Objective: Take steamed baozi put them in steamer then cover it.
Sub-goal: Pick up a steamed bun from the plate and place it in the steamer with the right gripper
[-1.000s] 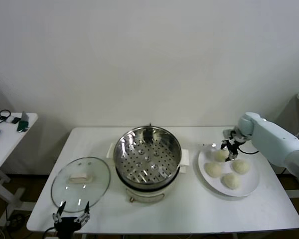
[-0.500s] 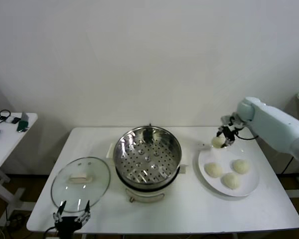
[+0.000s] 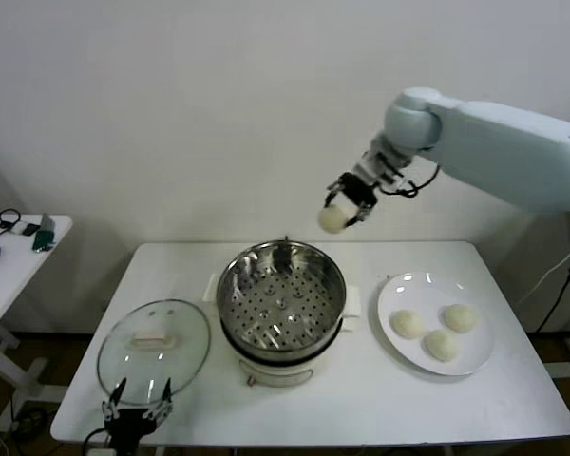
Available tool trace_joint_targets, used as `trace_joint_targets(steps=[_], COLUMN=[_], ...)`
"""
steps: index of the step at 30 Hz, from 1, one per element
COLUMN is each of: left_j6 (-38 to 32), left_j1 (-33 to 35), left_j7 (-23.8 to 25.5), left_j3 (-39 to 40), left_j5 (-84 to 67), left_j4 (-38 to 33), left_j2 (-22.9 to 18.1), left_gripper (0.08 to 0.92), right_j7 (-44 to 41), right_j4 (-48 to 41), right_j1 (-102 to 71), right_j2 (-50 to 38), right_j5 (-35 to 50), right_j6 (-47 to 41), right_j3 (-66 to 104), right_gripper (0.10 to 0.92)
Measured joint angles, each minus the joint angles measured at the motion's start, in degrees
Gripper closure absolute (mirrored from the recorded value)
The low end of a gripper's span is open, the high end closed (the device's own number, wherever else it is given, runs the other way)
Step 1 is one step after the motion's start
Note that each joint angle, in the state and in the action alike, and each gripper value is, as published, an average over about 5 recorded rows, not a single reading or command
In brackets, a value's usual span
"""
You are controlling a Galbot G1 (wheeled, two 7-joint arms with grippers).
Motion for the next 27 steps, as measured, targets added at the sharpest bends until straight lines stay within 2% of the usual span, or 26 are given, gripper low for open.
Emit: trace_joint_targets(steps=[5, 14, 27], left_j6=[-0.3, -0.5, -0.5], left_j1=[0.1, 0.5, 0.9], left_j7=[0.0, -0.2, -0.8], left_j3=[-0.6, -1.2, -1.0], left_j5=[-0.1, -0.2, -0.1], left_j4=[-0.3, -0.6, -1.4], left_j2=[0.1, 0.1, -0.7], left_gripper=[0.177, 0.177, 0.177], right_j7=[1.9, 6.2, 11.2], right_j4=[0.4, -6.5, -13.5], right_j1=[-2.8, -10.9, -17.7], right_j2=[3.3, 8.9, 12.7], right_j5=[-5.0, -14.2, -20.3], right_j6=[3.0, 5.8, 7.7], right_j3=[-0.9, -0.7, 1.4], right_gripper=[0.406, 0.406, 0.389])
